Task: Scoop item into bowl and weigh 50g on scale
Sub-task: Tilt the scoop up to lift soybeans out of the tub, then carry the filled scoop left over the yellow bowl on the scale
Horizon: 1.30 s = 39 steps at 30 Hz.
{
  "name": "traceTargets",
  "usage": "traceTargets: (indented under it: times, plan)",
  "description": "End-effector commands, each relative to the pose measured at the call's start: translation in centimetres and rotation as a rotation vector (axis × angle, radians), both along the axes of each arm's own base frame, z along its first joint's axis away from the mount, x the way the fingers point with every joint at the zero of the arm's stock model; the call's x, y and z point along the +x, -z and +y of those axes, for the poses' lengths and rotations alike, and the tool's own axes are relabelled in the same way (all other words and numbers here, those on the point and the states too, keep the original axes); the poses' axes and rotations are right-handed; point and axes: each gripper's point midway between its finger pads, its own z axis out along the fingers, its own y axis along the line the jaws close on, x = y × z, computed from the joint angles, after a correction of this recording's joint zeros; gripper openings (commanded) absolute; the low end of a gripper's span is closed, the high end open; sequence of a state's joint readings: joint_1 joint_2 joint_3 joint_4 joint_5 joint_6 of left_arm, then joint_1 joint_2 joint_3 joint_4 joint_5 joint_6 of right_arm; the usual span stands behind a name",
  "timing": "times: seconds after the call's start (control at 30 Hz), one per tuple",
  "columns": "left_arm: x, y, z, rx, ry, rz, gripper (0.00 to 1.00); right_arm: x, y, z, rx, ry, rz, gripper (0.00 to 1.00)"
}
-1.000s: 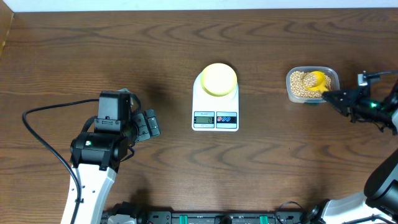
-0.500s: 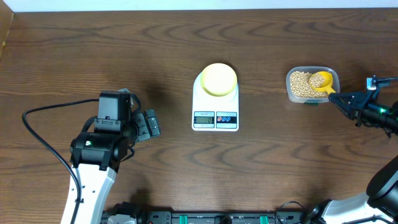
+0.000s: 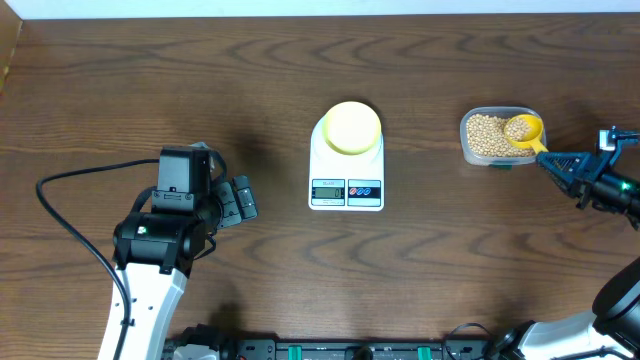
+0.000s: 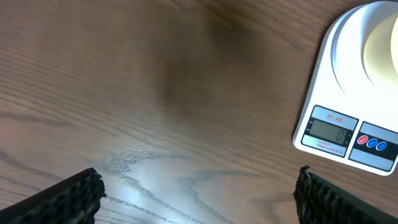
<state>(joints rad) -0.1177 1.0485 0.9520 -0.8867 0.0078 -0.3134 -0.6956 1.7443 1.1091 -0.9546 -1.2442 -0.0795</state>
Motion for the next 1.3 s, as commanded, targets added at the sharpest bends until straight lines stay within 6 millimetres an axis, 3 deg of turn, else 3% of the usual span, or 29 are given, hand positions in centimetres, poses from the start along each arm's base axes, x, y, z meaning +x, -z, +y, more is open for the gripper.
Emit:
traceTargets:
  times: [0.0, 0.2, 0.5, 0.77, 0.97, 1.27]
  plan:
    - [0.0, 0.1, 0.5, 0.020, -0.006, 0.005, 1.00, 0.1, -0.8, 0.3, 0.031, -0.014, -0.071, 0.01]
    - [0.0, 0.1, 0.5, 0.020, -0.006, 0.005, 1.00, 0.2, -1.3, 1.1, 0.055, -0.034, -0.096, 0.01]
    - [0.0, 0.1, 0.5, 0.020, -0.006, 0.005, 1.00, 0.6, -2.3, 4.0, 0.108, -0.110, -0.124, 0.01]
    - [0.0, 0.1, 0.5, 0.020, -0.006, 0.005, 1.00, 0.8, -2.8, 7.7, 0.139, -0.216, -0.138, 0.01]
    - [0.0, 0.1, 0.5, 0.020, -0.006, 0.005, 1.00, 0.8, -4.4, 11.1, 0.214, -0.310, -0.194, 0.01]
    - [0.0, 0.1, 0.5, 0.020, -0.006, 0.005, 1.00, 1.1, -4.4, 15.6, 0.241, -0.438, -0.151, 0.01]
